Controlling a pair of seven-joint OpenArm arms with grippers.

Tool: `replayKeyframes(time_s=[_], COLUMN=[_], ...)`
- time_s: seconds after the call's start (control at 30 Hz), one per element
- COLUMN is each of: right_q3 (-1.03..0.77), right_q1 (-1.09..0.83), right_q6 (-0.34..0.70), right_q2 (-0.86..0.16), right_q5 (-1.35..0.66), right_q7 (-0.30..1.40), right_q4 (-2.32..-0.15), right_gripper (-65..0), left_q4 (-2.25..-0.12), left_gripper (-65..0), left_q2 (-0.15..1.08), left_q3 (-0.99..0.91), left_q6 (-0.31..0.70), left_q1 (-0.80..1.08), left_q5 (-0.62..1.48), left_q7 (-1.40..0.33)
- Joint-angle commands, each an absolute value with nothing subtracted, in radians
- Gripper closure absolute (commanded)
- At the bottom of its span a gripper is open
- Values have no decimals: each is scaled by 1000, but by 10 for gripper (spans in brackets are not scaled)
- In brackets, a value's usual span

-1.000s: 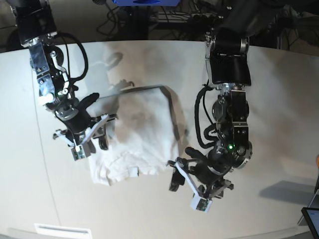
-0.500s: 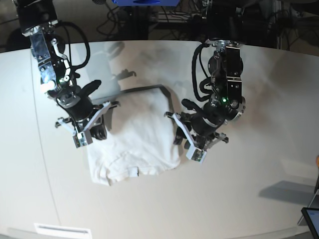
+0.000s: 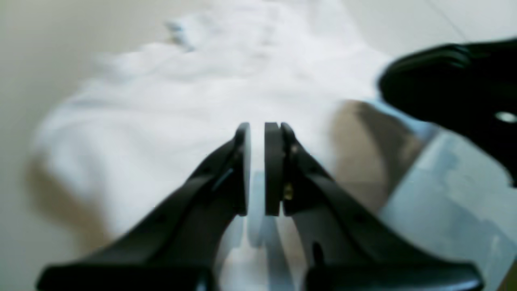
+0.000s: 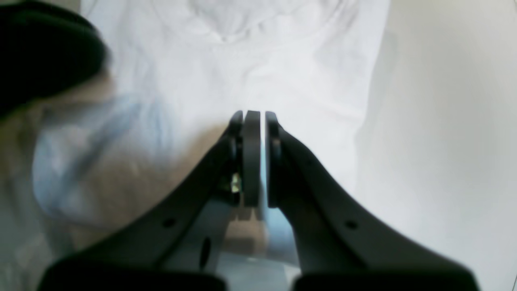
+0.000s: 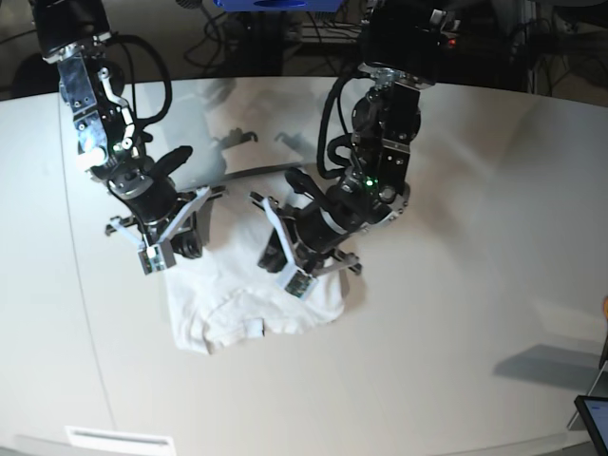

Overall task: Fold the T-shirt properly
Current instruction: 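Press the collar edge with both grippers and smooth it flat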

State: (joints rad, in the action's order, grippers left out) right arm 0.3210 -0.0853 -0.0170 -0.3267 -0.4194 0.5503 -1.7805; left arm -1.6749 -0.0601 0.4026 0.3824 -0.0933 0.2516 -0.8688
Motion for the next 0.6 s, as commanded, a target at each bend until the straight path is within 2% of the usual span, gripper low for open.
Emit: replayKeyframes(time_s=[0.0, 0.2, 0.57], right_q3=[314, 312, 236], right_q1=[-71, -97, -153], right_q6=[-19, -19, -19], right_q2=[-332, -332, -309], right_q5=[-420, -421, -423], right_q7=[529, 521, 519], right_q4=[-1778, -1702, -1603], right_gripper=[-23, -23, -23], left_q4=[-1664, -1550, -1534], left_gripper=[-54, -54, -52], left_q2=[-65, -58, 4], left_q3=[423, 447, 444], left_q6=[383, 381, 380], left_q1=[-102, -94, -102], left_q5=[262, 254, 252], left_q7=[-835, -822, -822])
